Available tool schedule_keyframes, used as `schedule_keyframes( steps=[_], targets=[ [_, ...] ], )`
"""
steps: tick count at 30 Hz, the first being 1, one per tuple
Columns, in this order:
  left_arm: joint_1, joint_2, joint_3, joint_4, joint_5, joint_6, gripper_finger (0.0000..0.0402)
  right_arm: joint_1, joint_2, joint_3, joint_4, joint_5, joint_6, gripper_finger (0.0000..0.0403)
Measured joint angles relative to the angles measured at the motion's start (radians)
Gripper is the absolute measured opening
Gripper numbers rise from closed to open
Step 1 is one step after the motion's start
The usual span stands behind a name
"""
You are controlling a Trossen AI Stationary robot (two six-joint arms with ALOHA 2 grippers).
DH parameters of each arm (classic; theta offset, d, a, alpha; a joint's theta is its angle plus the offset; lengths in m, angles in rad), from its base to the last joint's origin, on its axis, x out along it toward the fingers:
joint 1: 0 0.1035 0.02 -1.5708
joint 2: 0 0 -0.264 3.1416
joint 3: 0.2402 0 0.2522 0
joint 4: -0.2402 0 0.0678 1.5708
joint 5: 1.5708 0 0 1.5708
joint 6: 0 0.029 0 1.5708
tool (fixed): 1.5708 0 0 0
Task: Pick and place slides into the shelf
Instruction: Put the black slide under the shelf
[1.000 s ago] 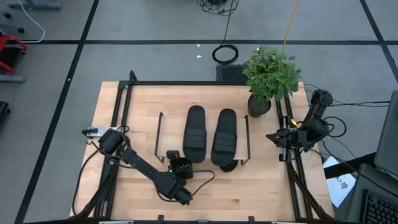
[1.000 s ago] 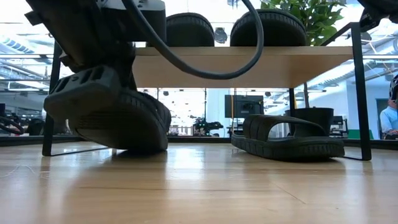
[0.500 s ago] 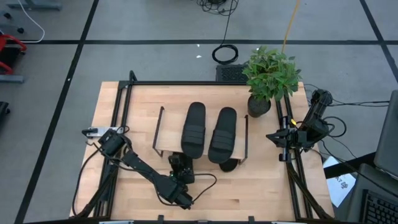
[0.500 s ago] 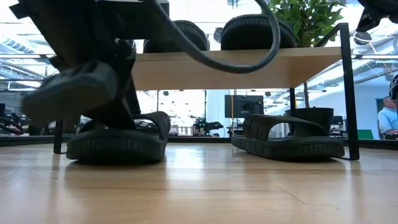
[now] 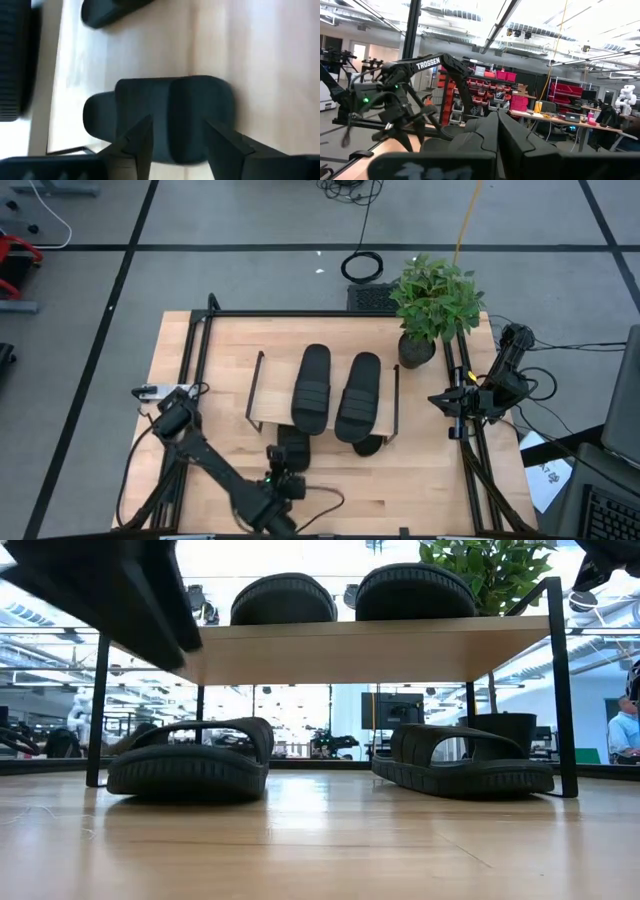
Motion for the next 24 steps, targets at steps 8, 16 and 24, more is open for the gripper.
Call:
schedule_keyframes(
  steps=[8, 16, 24],
  targets=[
    [-0.070, -0.002, -0.005, 0.113, 0.227, 0.118, 0.0040, 0.000, 0.000, 0.000, 0.000, 0.000, 0.004, 0.0000],
    [-0.070, -0.004, -0.029, 0.189, 0.182, 0.125, 0.0004, 0.000, 0.000, 0.000, 0.000, 0.000, 0.014, 0.0000],
    [-0.040, -0.003, -0.155, 0.293, 0.187, 0.099, 0.0002, 0.000, 0.000, 0.000, 0.000, 0.000, 0.010, 0.0000]
  ],
)
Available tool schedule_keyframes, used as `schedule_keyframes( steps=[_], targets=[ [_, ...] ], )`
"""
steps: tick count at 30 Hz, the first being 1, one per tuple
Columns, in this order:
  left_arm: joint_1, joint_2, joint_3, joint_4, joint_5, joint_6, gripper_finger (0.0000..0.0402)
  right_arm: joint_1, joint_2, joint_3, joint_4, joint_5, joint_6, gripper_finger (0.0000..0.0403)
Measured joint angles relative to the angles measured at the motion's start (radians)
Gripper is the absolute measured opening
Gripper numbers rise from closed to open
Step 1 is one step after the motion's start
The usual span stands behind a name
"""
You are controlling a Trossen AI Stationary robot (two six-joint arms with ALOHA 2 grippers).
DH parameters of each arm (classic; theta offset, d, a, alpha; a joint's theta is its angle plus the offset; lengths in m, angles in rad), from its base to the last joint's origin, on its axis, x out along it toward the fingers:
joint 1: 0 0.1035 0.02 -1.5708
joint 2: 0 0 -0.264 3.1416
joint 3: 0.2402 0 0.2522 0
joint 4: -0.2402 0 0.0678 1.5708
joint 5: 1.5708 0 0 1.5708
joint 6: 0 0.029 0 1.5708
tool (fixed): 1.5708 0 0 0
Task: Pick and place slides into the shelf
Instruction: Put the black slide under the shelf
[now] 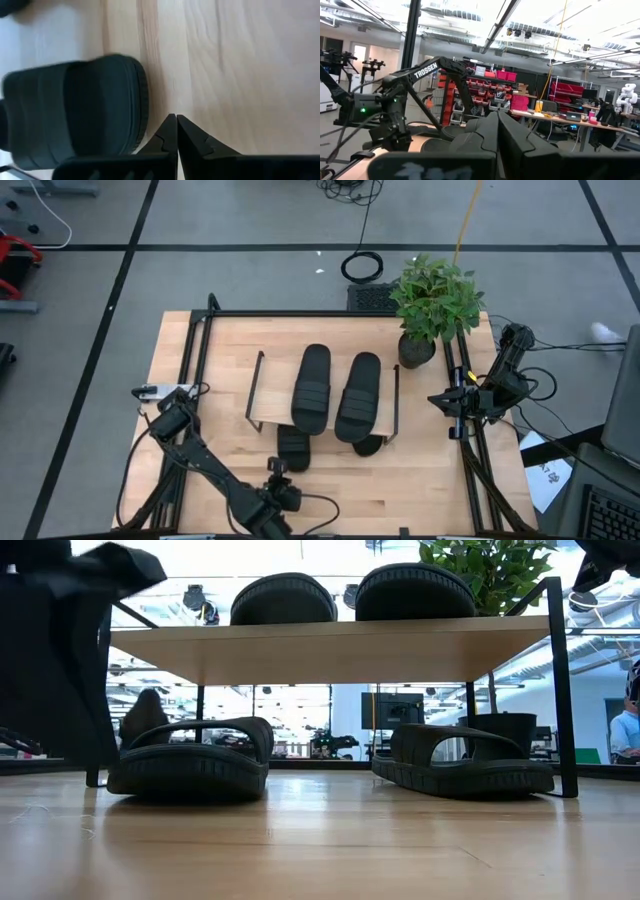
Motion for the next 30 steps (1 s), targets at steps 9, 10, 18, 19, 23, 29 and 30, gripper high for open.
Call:
schedule_keyframes(
  steps=[9, 10, 18, 19, 23, 29, 30],
  targets=[
    [0.024, 0.000, -0.039, 0.023, 0.016, 0.004, 0.0001, 0.000, 0.000, 0.000, 0.000, 0.000, -0.002, 0.0000],
    [0.027, 0.000, -0.044, 0.023, 0.015, 0.004, 0.0001, 0.000, 0.000, 0.000, 0.000, 0.000, -0.002, 0.0000],
    [0.049, 0.000, -0.104, 0.063, 0.013, -0.005, 0.0002, 0.000, 0.000, 0.000, 0.000, 0.000, 0.002, 0.0000],
    [0.049, 0.000, -0.106, 0.064, 0.004, -0.003, 0.0002, 0.000, 0.000, 0.000, 0.000, 0.000, 0.000, 0.0000],
    [0.048, 0.000, -0.110, 0.064, -0.007, 0.010, 0.0001, 0.000, 0.000, 0.000, 0.000, 0.000, -0.001, 0.0000],
    [0.048, 0.000, -0.110, 0.064, -0.009, 0.014, 0.0001, 0.000, 0.000, 0.000, 0.000, 0.000, -0.002, 0.0000],
    [0.048, 0.000, -0.110, 0.064, -0.008, 0.015, 0.0002, 0.000, 0.000, 0.000, 0.000, 0.000, -0.002, 0.0000]
  ],
)
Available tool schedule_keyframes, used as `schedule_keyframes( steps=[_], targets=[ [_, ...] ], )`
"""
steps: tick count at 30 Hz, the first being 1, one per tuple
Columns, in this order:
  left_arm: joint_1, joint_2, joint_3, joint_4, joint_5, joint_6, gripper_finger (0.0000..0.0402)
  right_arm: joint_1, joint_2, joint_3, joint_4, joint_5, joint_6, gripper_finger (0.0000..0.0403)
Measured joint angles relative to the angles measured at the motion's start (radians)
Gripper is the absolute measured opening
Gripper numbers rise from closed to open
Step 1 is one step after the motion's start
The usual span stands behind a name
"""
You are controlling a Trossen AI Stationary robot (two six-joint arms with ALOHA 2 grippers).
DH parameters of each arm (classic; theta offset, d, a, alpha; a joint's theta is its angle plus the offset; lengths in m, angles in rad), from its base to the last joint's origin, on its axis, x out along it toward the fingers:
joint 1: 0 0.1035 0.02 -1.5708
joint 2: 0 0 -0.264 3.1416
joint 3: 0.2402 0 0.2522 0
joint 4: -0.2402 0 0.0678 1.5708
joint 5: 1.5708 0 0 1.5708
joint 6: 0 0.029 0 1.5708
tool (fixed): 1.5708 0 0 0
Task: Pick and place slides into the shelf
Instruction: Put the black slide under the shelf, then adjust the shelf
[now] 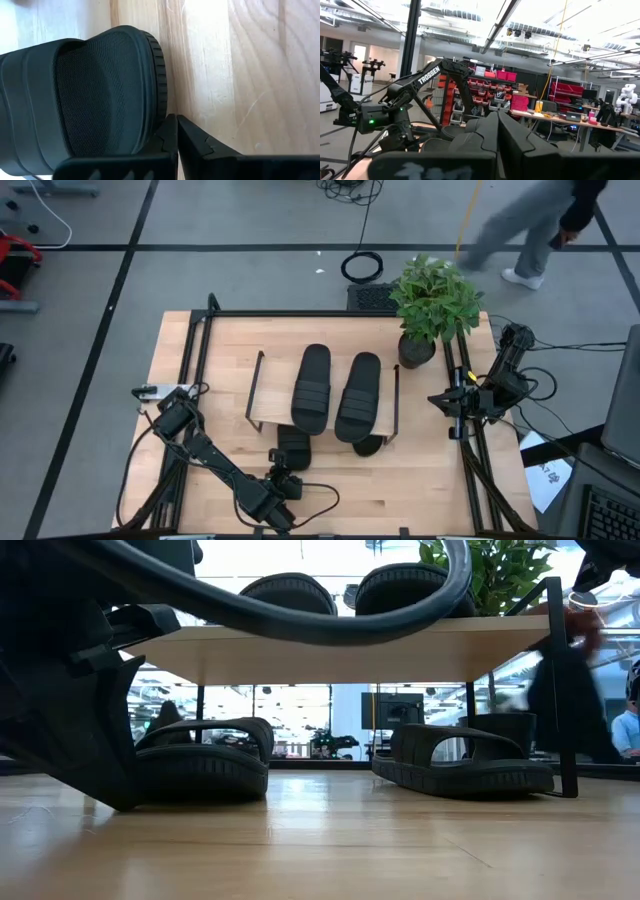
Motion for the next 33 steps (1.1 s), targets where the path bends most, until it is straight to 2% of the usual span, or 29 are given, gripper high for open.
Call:
schedule_keyframes(
  steps=[6, 8, 11, 14, 18, 19, 22, 24, 29, 33],
  targets=[
    [-0.045, 0.000, 0.051, -0.014, 0.058, 0.104, 0.0005, 0.000, 0.000, 0.000, 0.000, 0.000, 0.000, 0.0000],
    [-0.074, 0.000, 0.090, -0.036, 0.045, 0.153, 0.0002, 0.000, 0.000, 0.000, 0.000, 0.000, 0.000, 0.0000],
    [-0.115, -0.007, 0.165, -0.128, -0.029, 0.167, 0.0004, 0.000, 0.000, 0.000, 0.000, 0.000, 0.000, 0.0000],
    [-0.149, -0.008, 0.269, -0.326, -0.145, 0.075, 0.0003, 0.000, 0.000, 0.000, 0.000, 0.000, 0.001, 0.0000],
    [-0.179, -0.009, 0.375, -0.645, -0.341, -0.195, 0.0002, 0.000, 0.000, 0.000, 0.000, 0.000, 0.002, 0.0000],
    [-0.179, -0.013, 0.381, -0.664, -0.382, -0.257, 0.0002, 0.000, 0.000, 0.000, 0.000, 0.000, 0.002, 0.0000],
    [-0.167, -0.089, 0.314, -0.617, -0.453, -0.223, 0.0001, 0.000, 0.001, 0.000, -0.001, -0.001, 0.003, 0.0000],
    [-0.136, -0.121, 0.276, -0.658, -0.489, -0.304, 0.0001, 0.000, 0.001, 0.000, -0.003, -0.001, 0.009, 0.0000],
    [-0.061, -0.255, 0.072, -0.652, -0.508, -0.408, 0.0000, 0.000, 0.008, 0.001, -0.005, -0.027, 0.009, 0.0000],
    [-0.036, -0.377, -0.069, -0.651, -0.603, -0.501, 0.0000, 0.000, 0.008, 0.001, -0.002, -0.027, 0.001, 0.0000]
  ],
)
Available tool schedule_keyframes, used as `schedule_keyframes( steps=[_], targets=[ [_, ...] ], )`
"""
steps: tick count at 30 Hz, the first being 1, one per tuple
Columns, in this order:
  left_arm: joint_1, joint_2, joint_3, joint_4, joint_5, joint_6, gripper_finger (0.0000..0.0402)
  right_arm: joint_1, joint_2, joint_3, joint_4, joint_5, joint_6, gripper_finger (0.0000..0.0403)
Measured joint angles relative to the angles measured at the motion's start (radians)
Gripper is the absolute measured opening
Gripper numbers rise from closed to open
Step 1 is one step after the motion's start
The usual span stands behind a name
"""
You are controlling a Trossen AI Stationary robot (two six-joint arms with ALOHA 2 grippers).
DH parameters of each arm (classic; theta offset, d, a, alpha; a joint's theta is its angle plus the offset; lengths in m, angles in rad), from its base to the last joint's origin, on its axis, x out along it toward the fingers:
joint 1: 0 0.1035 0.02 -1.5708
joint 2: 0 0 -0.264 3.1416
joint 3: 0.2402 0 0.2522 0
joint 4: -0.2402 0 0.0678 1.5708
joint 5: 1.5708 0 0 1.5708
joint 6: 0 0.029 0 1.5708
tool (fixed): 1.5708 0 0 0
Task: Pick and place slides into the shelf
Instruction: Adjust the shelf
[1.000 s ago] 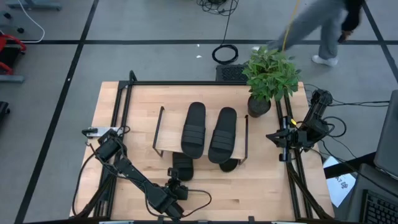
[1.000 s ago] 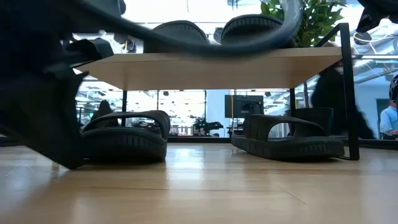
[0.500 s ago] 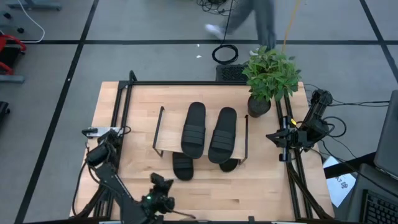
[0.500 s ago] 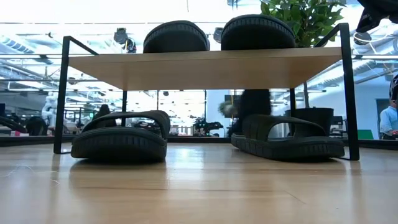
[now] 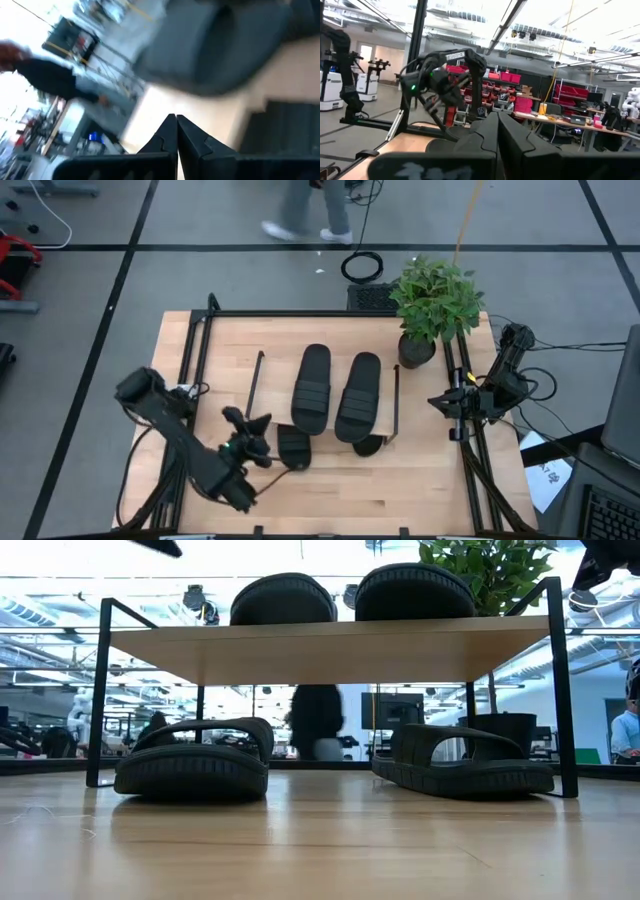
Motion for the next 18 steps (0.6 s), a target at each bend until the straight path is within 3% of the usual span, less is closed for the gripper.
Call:
schedule_keyframes(
  steps=[9, 14, 16, 18],
  targets=[
    [-0.012, -0.299, -0.060, 0.017, -0.244, 0.101, 0.0000, 0.000, 0.000, 0.000, 0.003, 0.001, -0.005, 0.0000],
    [-0.013, -0.471, -0.134, 0.254, -0.377, 0.104, 0.0000, 0.000, 0.000, 0.000, 0.003, 0.001, -0.002, 0.0000],
    [-0.012, -0.501, -0.155, 0.434, -0.347, 0.161, 0.0000, 0.000, 0.000, 0.000, 0.003, 0.000, 0.001, 0.0000],
    [-0.012, -0.511, -0.161, 0.630, -0.208, 0.341, 0.0000, 0.000, 0.000, 0.000, 0.003, 0.000, -0.004, 0.0000]
  ],
)
